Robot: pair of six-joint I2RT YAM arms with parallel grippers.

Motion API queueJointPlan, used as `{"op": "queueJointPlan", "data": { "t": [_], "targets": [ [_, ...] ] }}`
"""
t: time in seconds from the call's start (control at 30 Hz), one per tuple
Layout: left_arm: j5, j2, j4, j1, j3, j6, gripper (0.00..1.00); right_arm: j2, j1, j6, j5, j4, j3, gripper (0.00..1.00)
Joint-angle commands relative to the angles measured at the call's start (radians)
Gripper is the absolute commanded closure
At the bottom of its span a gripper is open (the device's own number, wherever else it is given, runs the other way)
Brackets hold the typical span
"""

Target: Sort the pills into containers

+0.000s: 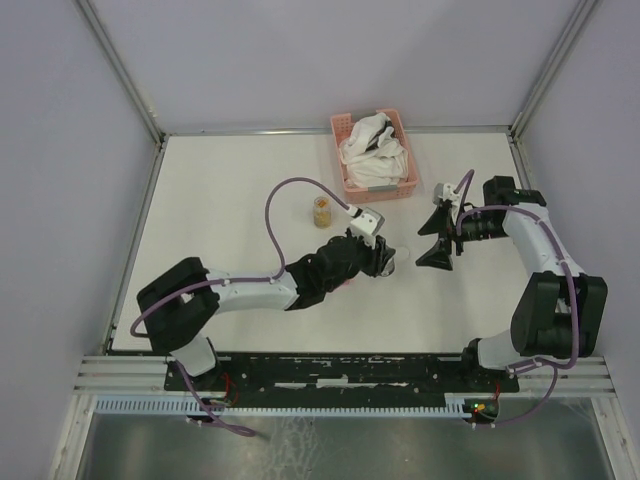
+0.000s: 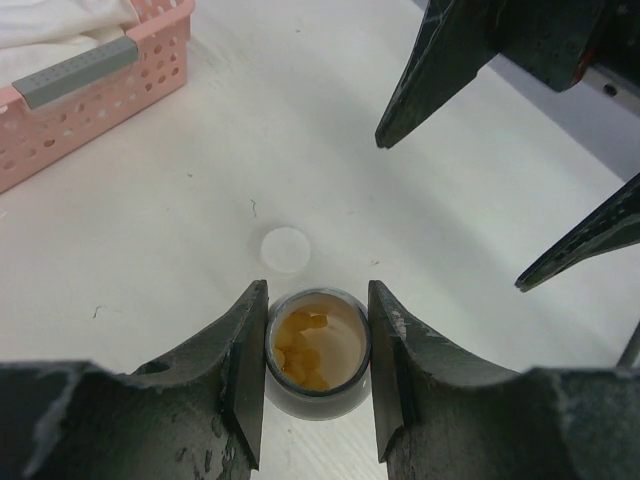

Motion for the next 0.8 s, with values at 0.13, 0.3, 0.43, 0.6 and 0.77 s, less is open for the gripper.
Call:
{"op": "queueJointPlan", "data": {
  "t": [0.13,0.3,0.43,0.6,0.77],
  "targets": [
    [-0.145,0.108,0.024,-0.045,0.097,0.132,0.97,-0.041,-0.029,0.044,0.032,0.074,-0.017,0.0],
    [-0.173,0.16,0.024,-0.057,0.12,0.141,0.97,-0.053,-0.031,0.081,0.051,0.114,-0.027,0.0],
    [-0.172,0.191,0.028,-0.059,0.137,0.141,0.97,-0.047,-0.03,0.084,0.052,0.113,-0.024,0.0],
    [-0.176,0.222,0.025,-0.06,0.154,0.149,0.97,-0.035,-0.03,0.098,0.064,0.117,-0.019,0.0],
    [-0.171,0.25,0.016,-0.06,0.161,0.146,0.97,-0.017,-0.03,0.102,0.076,0.138,-0.032,0.0]
  ]
}}
